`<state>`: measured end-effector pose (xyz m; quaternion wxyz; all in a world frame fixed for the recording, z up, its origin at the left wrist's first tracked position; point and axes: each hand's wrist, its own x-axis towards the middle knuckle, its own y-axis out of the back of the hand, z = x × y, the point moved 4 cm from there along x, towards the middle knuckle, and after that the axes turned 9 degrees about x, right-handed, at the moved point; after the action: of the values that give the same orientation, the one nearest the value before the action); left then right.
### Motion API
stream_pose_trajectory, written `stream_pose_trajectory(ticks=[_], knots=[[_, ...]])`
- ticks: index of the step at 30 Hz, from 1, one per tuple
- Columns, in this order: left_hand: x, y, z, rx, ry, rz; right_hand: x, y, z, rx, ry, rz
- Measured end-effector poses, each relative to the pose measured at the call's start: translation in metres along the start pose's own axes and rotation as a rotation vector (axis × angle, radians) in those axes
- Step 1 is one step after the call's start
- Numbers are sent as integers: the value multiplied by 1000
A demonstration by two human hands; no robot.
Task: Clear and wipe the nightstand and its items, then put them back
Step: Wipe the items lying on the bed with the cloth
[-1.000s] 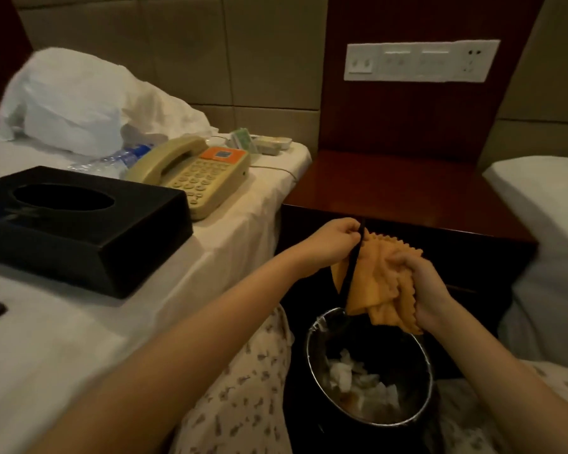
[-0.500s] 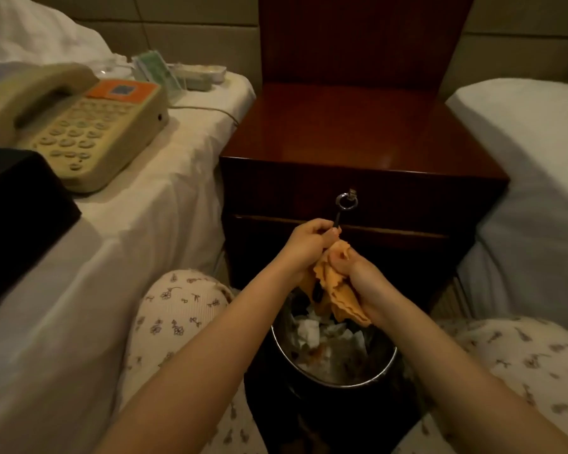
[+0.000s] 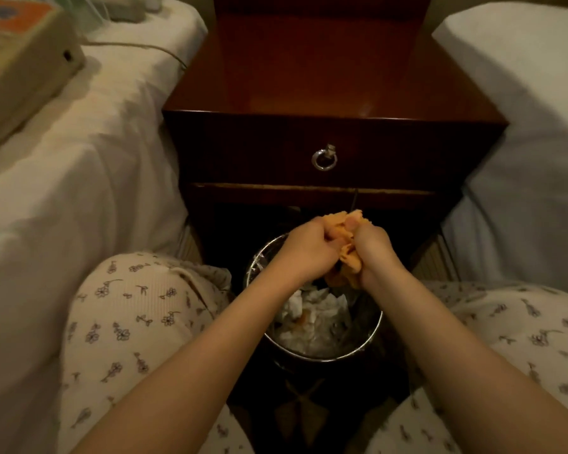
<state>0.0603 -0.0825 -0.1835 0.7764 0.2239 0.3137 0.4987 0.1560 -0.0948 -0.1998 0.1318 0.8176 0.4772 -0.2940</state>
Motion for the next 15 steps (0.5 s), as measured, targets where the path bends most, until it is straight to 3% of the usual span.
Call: stream_pose_trajectory(ticks=[3,9,15], knots=[[1,3,-6,38,27,54,4,-3,7,91,-5,26],[8,-3,-11,-44,45,5,9,-3,8,164,-33,65],[9,-13,-15,81,45,-139,3,0,18,129,-50,31]])
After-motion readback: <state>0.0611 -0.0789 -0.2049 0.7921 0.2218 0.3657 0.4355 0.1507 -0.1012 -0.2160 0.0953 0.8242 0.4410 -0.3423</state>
